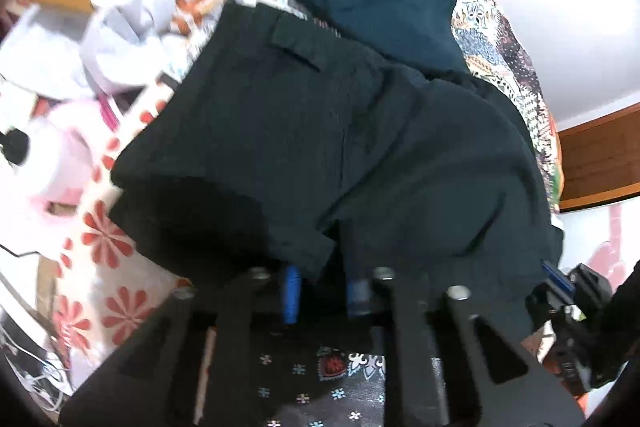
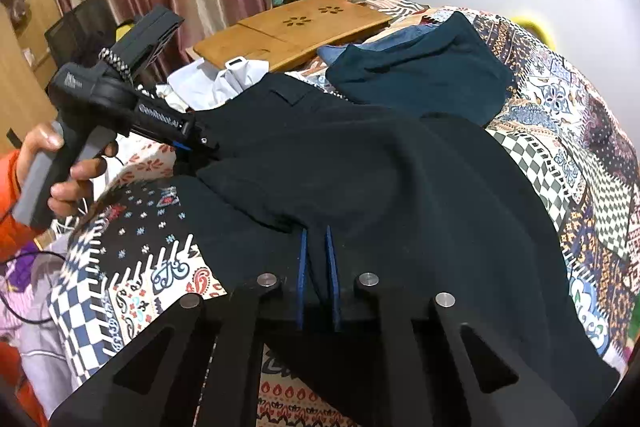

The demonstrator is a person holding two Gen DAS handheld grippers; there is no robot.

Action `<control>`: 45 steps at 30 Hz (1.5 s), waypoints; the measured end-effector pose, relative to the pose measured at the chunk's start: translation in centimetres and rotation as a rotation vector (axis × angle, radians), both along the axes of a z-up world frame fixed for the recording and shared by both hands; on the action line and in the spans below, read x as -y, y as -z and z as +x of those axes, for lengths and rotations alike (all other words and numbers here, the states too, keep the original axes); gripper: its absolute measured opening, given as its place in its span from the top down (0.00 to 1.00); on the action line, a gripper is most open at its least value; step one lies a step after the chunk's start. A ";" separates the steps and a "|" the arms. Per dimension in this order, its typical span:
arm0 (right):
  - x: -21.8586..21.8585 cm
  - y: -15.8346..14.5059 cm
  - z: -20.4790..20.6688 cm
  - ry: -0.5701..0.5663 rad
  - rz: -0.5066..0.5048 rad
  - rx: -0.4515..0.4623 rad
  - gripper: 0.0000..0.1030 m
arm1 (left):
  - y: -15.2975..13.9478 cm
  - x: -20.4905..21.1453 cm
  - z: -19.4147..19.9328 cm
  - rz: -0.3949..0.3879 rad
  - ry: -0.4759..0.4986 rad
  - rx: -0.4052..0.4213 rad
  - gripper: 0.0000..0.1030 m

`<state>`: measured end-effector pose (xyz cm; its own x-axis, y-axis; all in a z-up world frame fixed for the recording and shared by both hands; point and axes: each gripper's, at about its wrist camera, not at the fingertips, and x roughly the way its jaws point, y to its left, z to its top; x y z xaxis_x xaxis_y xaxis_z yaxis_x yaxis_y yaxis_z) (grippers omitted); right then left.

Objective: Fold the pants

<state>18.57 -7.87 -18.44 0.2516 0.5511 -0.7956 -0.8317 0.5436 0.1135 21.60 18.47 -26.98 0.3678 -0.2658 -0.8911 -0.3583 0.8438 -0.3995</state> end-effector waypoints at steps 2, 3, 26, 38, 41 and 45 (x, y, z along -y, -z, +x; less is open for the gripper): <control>0.4 -0.4 0.0 0.013 0.029 -0.018 0.95 | -1.1 0.1 -0.5 0.040 0.002 0.041 0.90; 0.8 -0.8 -0.1 0.019 0.045 -0.021 0.96 | -1.8 0.2 -0.8 0.066 0.007 0.065 0.90; 3.1 -1.1 2.8 0.220 0.020 -0.013 0.56 | -1.5 2.4 -4.7 0.406 0.108 0.057 0.64; 14.8 1.7 3.7 0.507 0.058 -0.196 0.47 | -6.5 4.9 -2.3 0.513 0.173 0.148 0.22; 17.3 0.7 1.8 0.547 0.050 -0.190 0.47 | -6.5 7.9 -0.1 0.470 0.249 0.161 0.18; 21.8 -0.6 -0.3 0.674 0.094 -0.169 0.46 | -5.3 12.7 1.8 0.458 0.382 0.153 0.17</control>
<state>18.31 -29.67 -17.86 0.4401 0.3865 -0.8105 -0.2833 0.9163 0.2831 23.40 5.76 -21.72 0.4546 -0.0060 -0.8907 0.0354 0.9993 0.0114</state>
